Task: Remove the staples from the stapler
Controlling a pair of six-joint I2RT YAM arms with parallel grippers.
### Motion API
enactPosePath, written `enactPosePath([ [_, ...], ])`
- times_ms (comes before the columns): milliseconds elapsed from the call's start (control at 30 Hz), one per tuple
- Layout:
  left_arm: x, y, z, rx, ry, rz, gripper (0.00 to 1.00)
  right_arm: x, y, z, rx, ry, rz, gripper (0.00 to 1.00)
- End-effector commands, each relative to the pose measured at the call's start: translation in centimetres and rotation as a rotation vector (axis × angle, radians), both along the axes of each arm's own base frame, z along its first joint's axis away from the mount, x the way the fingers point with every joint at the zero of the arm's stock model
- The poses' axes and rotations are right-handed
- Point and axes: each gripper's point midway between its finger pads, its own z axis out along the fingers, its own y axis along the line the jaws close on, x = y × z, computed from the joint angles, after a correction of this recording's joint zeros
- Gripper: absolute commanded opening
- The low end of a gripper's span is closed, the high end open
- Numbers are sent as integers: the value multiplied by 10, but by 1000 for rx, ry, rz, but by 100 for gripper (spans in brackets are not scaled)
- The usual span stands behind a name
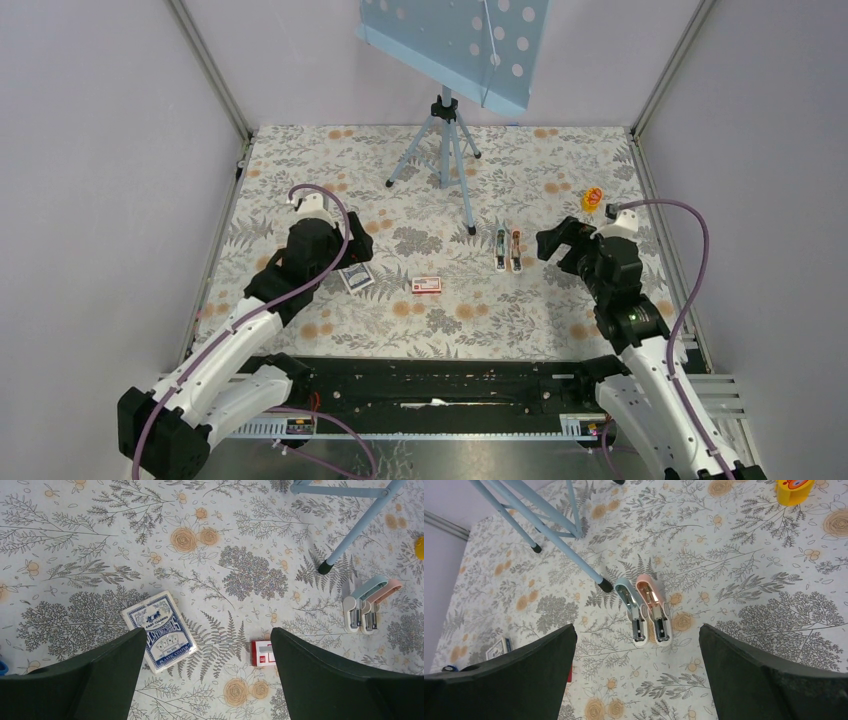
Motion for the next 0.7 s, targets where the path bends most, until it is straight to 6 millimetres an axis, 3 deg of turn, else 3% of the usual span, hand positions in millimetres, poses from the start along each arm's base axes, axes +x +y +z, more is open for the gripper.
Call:
enactPosePath([
  [0,10,3,27,-4,-87,18,99,2,-8,0,-72,8,-9,100],
  [667,6,1,29,-37,-116,3,99,-3,-5,-19,-134,47,52,100],
])
